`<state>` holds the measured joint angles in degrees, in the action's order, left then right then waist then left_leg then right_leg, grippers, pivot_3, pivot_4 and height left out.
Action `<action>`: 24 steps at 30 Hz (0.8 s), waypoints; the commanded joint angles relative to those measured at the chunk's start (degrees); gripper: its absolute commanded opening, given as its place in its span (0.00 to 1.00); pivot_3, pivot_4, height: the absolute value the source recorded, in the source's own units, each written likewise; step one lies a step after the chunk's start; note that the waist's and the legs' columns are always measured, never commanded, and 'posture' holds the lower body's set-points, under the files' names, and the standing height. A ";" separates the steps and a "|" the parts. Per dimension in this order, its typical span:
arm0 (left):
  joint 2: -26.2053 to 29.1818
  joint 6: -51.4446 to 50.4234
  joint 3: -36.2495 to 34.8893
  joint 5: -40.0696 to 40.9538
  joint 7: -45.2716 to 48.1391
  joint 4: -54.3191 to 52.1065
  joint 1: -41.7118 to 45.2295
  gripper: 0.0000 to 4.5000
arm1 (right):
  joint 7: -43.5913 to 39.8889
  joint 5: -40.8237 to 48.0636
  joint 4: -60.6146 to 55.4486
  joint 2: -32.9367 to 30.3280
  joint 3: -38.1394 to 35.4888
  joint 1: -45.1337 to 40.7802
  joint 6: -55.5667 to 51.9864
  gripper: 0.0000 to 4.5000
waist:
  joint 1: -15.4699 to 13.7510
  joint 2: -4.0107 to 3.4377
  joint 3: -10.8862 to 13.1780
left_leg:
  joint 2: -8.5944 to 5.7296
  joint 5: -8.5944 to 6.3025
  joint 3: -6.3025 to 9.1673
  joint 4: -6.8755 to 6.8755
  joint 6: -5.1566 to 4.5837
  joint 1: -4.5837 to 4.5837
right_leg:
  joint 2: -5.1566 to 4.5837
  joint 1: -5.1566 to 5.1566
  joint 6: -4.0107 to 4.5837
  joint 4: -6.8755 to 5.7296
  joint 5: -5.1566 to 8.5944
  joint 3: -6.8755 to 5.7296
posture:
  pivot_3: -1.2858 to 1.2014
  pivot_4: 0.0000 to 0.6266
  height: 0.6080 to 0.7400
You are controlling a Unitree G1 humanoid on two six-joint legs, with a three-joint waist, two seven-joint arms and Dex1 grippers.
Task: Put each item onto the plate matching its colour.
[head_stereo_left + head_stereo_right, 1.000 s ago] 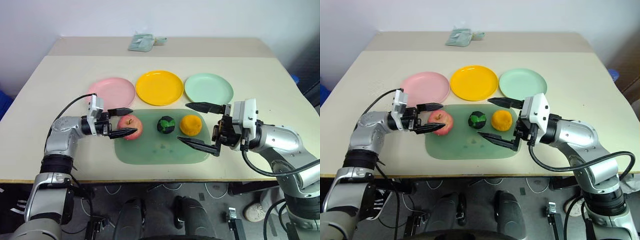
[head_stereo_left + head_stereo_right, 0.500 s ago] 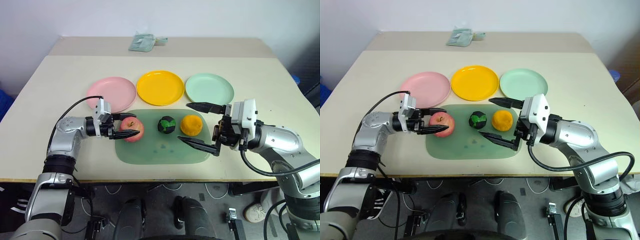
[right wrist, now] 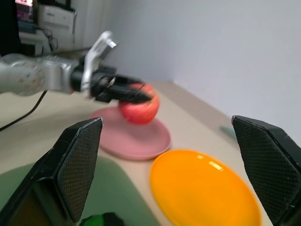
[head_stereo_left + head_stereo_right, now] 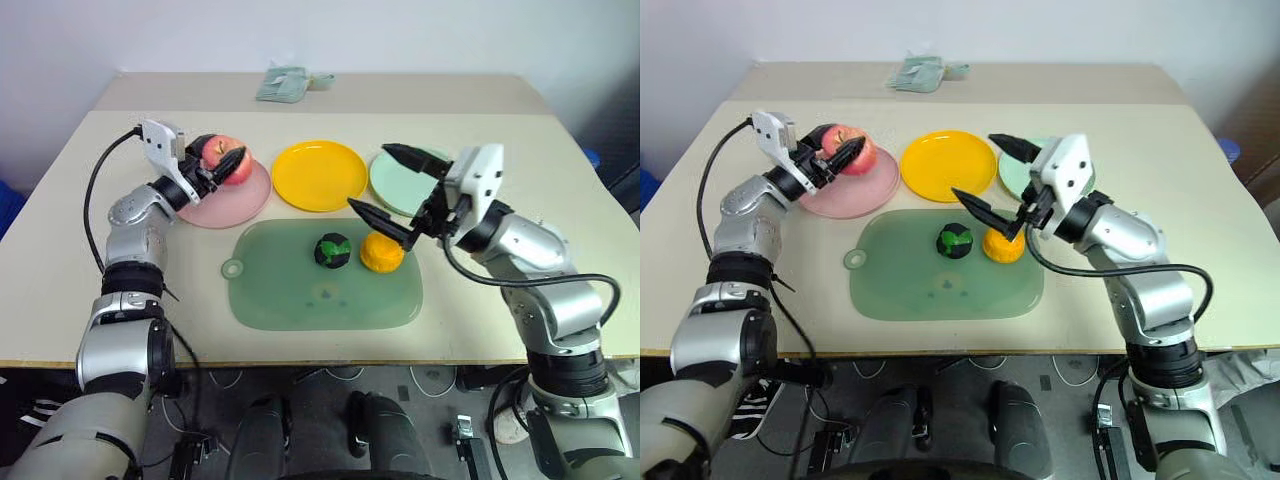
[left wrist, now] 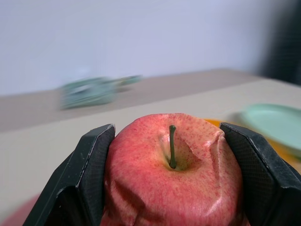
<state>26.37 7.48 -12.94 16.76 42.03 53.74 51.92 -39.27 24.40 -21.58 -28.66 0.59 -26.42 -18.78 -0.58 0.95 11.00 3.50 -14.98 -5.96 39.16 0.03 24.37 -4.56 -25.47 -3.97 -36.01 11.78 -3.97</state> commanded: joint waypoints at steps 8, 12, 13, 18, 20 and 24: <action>0.20 4.95 -1.41 -2.28 -6.19 7.23 2.80 0.97 | -0.76 -0.81 -0.66 -0.56 -0.62 -1.29 0.24 1.00 | -0.07 0.01 0.00 | 0.00 0.01 0.01 0.02 0.02 0.01 | -0.01 0.01 0.00 0.01 0.00 -0.01 | 0.52 0.24 1.00; 1.73 6.63 -1.45 -2.07 -2.87 6.03 2.72 0.99 | -1.28 -0.36 -1.02 -1.11 -0.49 -0.89 -1.04 1.00 | -0.01 0.01 0.00 | 0.01 0.01 0.01 0.02 0.02 0.00 | -0.01 0.00 0.01 -0.01 0.00 -0.02 | 0.52 0.24 1.00; 2.45 6.99 -0.98 -2.50 -1.70 5.53 2.44 0.99 | -1.35 -0.31 -1.20 -1.30 -0.27 -0.76 -1.76 1.00 | 0.02 0.01 0.00 | 0.01 0.01 0.01 0.02 0.02 0.00 | 0.00 0.00 0.01 -0.01 0.00 -0.02 | 0.52 0.24 1.00; 6.11 5.52 -1.96 1.48 11.41 1.28 1.66 0.99 | -1.73 2.62 -1.16 -1.94 -0.26 -1.21 -8.75 1.00 | 0.24 0.01 0.00 | 0.04 0.01 0.01 0.01 0.02 0.00 | 0.00 -0.01 0.02 -0.01 0.00 -0.03 | 0.52 0.24 1.00; 6.82 -1.75 -2.93 6.95 21.12 -3.37 0.38 0.99 | -1.48 3.90 -1.02 -1.90 -0.60 -1.73 -11.50 1.00 | 0.26 0.01 0.00 | 0.04 0.01 0.00 0.01 0.02 0.00 | 0.00 -0.01 0.03 -0.01 0.01 -0.03 | 0.52 0.24 1.00; 11.30 -20.80 0.74 16.53 41.61 -21.25 -9.32 0.99 | -2.20 6.62 -1.37 -2.99 -1.07 -2.13 -16.64 1.00 | 0.63 -0.01 0.00 | 0.04 0.01 -0.01 0.01 0.02 0.01 | -0.02 0.00 0.03 0.00 0.01 -0.02 | 0.52 0.24 1.00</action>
<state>36.20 -7.34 -13.22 29.41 77.14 38.64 44.34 -40.96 29.26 -21.15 -30.79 0.92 -27.55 -34.24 0.06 0.94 11.01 3.55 -14.98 -5.96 39.17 0.05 24.38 -4.59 -25.48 -3.94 -36.03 11.79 -3.98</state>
